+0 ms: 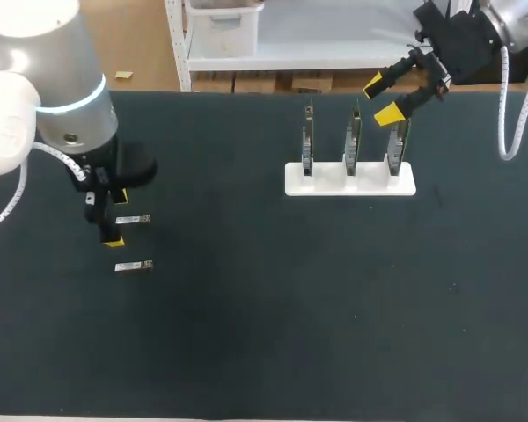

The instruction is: Pick up the optical module with the left hand, and insert it into the network port with the right hand.

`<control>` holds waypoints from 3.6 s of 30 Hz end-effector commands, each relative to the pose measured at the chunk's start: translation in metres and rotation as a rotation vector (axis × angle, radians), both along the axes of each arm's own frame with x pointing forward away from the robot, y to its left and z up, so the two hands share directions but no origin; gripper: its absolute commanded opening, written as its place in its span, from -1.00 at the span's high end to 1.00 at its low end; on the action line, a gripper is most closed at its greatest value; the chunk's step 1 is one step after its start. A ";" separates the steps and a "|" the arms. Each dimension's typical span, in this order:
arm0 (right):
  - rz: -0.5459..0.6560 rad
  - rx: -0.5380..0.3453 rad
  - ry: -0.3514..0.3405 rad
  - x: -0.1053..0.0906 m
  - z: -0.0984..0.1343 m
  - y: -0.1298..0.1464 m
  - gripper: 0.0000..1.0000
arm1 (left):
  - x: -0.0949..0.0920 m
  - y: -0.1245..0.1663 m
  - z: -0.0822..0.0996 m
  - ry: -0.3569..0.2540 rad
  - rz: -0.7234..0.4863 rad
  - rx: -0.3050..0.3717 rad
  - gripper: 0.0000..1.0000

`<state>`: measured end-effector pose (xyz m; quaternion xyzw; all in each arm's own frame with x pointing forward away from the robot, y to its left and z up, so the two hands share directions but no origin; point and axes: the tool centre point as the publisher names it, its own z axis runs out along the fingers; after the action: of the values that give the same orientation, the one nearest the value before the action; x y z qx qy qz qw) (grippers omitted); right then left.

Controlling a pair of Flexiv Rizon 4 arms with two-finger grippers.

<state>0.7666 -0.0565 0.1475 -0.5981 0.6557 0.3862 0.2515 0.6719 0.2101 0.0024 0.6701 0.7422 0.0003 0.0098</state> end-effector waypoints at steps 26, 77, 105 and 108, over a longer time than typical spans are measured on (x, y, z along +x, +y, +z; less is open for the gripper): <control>-0.006 -0.002 -0.005 -0.003 0.000 0.000 -1.00 | 0.009 -0.001 -0.018 0.029 0.002 0.002 -1.00; -0.006 -0.002 -0.005 -0.003 0.000 0.000 -1.00 | 0.098 -0.049 0.091 -0.205 0.551 -0.689 1.00; -0.006 -0.002 -0.005 -0.003 0.000 0.000 -1.00 | 0.166 -0.200 0.188 -0.355 0.379 -1.147 1.00; -0.006 -0.002 -0.005 -0.003 0.000 0.000 -1.00 | 0.170 -0.213 0.196 -0.340 0.347 -1.185 1.00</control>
<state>0.7665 -0.0565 0.1475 -0.5980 0.6557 0.3861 0.2516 0.8284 0.0065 0.1988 0.4137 0.7325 -0.2716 0.4675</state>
